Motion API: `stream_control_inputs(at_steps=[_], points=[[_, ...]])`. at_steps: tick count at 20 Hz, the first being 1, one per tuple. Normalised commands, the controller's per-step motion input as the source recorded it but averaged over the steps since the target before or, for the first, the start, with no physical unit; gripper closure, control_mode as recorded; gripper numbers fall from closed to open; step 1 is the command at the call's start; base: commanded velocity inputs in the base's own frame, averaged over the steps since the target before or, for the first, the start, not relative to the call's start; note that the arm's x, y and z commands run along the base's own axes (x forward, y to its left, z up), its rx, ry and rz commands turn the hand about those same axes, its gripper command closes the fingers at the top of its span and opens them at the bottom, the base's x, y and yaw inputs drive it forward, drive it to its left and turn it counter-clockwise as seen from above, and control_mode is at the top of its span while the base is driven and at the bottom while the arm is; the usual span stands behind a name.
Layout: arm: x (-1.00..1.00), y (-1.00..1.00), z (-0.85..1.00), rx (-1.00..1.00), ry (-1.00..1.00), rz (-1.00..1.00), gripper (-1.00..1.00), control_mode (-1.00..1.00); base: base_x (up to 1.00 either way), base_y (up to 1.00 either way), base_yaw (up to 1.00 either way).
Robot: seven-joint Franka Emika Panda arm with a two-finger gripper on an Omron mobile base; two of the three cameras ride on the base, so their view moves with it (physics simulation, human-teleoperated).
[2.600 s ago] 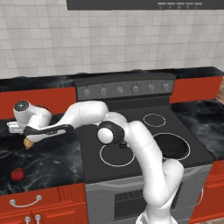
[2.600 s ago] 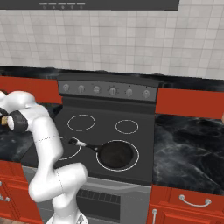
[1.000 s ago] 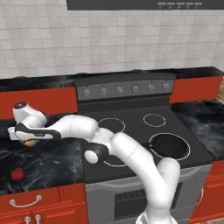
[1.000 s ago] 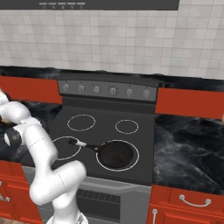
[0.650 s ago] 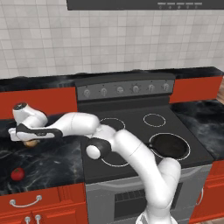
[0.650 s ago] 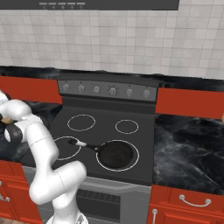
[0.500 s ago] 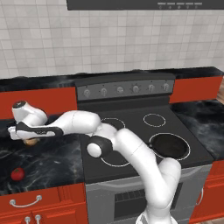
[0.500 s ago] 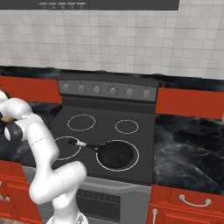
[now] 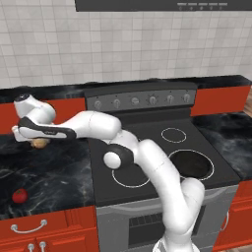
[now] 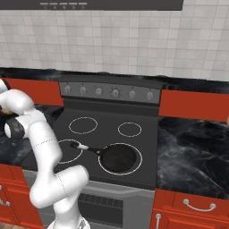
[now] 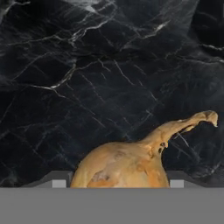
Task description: Place the pan on the front right burner on the stove. Then place the tomato and the onion in the pan and turn on the front right burner.
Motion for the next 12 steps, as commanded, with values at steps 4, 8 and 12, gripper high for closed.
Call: stream_control_inputs(at_steps=[4,8,12], points=[[0.0,-0.96,0.3,-0.04,0.0,-0.02,1.0,-1.0,0.0,0.0,0.0],[-0.11,-1.0,0.04,0.0,0.0,0.0,1.0,-1.0,0.0,0.0,0.0],[-0.28,-1.0,0.0,0.0,0.0,0.0,1.0,-1.0,0.0,0.0,0.0]])
